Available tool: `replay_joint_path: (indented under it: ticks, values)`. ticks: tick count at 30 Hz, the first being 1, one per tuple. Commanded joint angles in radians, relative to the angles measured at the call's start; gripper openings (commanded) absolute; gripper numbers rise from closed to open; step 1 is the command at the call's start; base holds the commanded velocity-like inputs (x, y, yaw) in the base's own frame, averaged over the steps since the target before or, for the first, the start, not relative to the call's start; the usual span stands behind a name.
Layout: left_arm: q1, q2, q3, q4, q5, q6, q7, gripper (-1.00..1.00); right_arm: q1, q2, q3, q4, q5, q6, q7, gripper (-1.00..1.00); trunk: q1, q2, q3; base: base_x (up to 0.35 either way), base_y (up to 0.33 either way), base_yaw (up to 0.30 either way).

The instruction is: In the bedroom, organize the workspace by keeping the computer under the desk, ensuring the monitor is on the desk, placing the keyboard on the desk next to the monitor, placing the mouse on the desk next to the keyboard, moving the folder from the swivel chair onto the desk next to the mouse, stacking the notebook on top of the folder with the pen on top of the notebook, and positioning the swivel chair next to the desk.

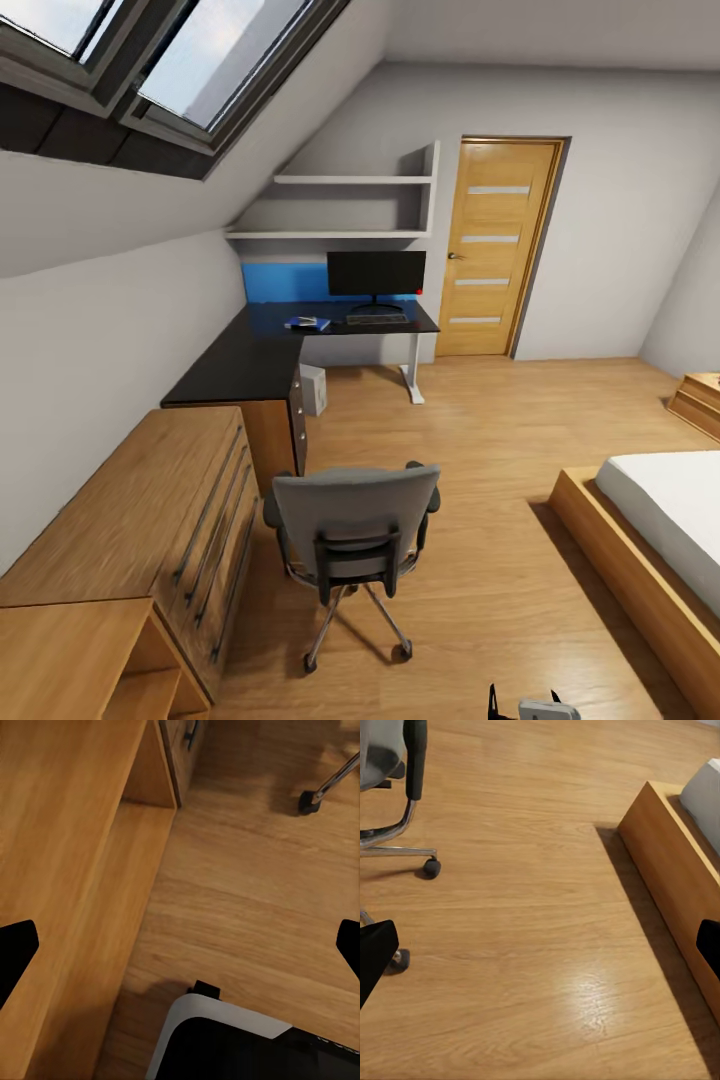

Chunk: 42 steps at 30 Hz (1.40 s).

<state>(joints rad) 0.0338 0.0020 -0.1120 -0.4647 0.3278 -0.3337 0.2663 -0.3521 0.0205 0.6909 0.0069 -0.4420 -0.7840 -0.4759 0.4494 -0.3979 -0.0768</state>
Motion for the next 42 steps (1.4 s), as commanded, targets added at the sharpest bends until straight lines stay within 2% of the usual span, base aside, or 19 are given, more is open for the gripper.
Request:
replay_joint_path:
  ticks: [1,12,42]
  values:
    - [0.0,0.001,-0.008,-0.002,0.007,-0.002,0.008,1.0,-0.001,0.001,0.009,0.001,-0.004,-0.001,-0.006,1.0,0.001,-0.002,-0.002,-0.048,0.02,0.0]
    - [0.0,0.001,-0.008,-0.002,0.007,-0.002,0.008,1.0,-0.001,0.001,0.01,0.002,-0.003,-0.002,-0.005,1.0,0.001,-0.002,-0.002,-0.148,0.022,0.0]
    - [0.0,0.001,-0.008,-0.002,0.007,-0.002,0.008,1.0,-0.001,-0.001,0.01,0.006,-0.001,-0.002,-0.005,1.0,0.001,-0.002,-0.002,-0.038,0.006,0.0]
